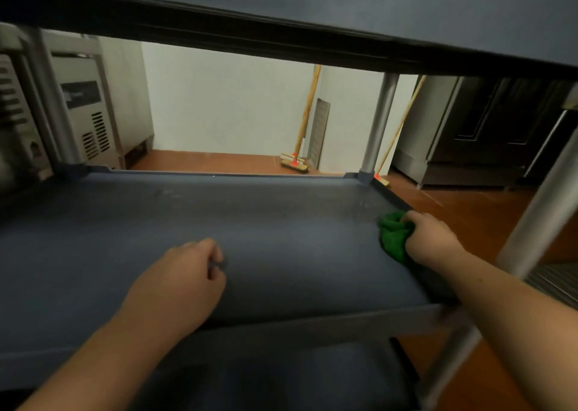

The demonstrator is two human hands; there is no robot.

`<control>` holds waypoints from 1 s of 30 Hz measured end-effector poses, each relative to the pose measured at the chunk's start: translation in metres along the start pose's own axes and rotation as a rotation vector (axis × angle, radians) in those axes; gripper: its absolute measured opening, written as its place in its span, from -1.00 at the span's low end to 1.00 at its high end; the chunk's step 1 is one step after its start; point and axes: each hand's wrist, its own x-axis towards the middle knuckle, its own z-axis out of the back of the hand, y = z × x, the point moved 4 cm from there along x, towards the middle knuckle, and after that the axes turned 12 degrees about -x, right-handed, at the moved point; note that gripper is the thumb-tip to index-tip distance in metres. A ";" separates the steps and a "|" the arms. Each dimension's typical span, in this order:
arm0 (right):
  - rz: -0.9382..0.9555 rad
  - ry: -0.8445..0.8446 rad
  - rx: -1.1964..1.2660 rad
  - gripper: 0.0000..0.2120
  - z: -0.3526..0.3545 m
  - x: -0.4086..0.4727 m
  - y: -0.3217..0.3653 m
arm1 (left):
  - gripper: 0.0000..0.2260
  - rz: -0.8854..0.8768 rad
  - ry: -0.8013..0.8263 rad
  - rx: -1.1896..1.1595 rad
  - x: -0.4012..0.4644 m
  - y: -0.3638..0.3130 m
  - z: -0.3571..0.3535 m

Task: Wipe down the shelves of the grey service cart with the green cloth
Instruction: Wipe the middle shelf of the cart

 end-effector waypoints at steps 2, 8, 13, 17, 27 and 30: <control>0.013 -0.003 0.006 -0.46 -0.001 -0.008 0.024 | -0.92 0.019 -0.017 -0.014 -0.003 0.017 0.013; 0.189 -0.018 -0.034 -0.44 -0.009 -0.036 0.152 | -0.93 0.024 -0.147 -0.056 -0.021 0.068 0.067; 0.366 -0.011 -0.015 -0.49 -0.020 -0.061 0.275 | -0.87 0.059 -0.281 -0.049 -0.030 0.117 0.113; 0.458 -0.017 0.014 -0.54 -0.024 -0.084 0.359 | -0.85 0.103 -0.317 -0.078 -0.037 0.154 0.141; 0.810 -0.060 0.055 -0.58 -0.032 -0.168 0.558 | -0.89 0.221 -0.436 -0.192 -0.051 0.206 0.200; 1.006 -0.064 0.089 -0.69 -0.031 -0.198 0.610 | -0.78 0.239 -0.494 -0.231 -0.051 0.208 0.209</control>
